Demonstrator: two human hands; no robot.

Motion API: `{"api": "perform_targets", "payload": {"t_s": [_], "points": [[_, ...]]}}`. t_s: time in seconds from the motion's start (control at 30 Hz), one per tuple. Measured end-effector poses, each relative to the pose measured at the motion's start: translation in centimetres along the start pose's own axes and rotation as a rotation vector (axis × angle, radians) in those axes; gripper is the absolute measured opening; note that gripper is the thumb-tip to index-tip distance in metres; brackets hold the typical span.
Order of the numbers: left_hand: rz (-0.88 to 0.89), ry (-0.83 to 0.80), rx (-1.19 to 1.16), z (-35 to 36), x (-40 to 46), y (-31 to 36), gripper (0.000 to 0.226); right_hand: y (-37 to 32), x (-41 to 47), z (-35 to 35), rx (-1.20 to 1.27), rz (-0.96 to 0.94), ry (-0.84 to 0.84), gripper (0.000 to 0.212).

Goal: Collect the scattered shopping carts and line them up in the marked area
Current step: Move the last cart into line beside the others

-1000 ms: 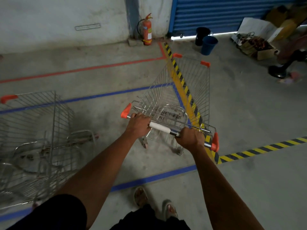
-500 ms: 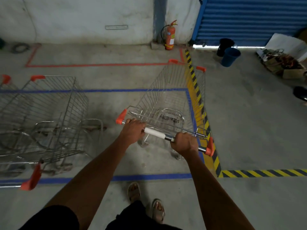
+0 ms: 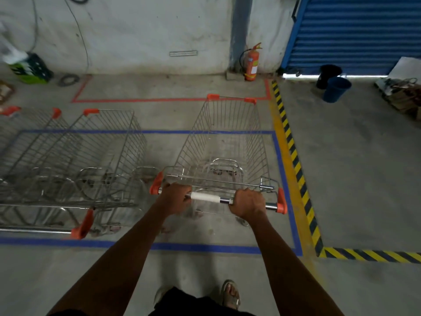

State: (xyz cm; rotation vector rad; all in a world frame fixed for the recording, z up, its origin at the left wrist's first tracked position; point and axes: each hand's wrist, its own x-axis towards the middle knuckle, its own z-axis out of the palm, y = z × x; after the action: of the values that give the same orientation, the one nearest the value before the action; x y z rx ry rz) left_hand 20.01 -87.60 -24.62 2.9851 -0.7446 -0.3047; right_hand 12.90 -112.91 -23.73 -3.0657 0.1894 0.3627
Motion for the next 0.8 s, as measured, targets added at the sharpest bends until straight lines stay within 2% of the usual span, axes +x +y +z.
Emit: {"api": "perform_targets", "payload": {"t_s": [0.2, 0.37, 0.8], "points": [[0.005, -0.061, -0.086, 0.2, -3.4, -5.0, 0.024, -5.8, -1.3, 0.1, 0.018, -0.008, -0.032, 0.037], [0.025, -0.05, -0.097, 0.8, -6.4, -7.5, 0.025, -9.4, -3.1, 0.5, -0.014, 0.011, -0.027, 0.038], [0.01, -0.043, 0.018, 2.2, -12.1, -8.3, 0.03, -12.4, -7.7, 1.5, -0.096, 0.018, -0.029, 0.049]]}}
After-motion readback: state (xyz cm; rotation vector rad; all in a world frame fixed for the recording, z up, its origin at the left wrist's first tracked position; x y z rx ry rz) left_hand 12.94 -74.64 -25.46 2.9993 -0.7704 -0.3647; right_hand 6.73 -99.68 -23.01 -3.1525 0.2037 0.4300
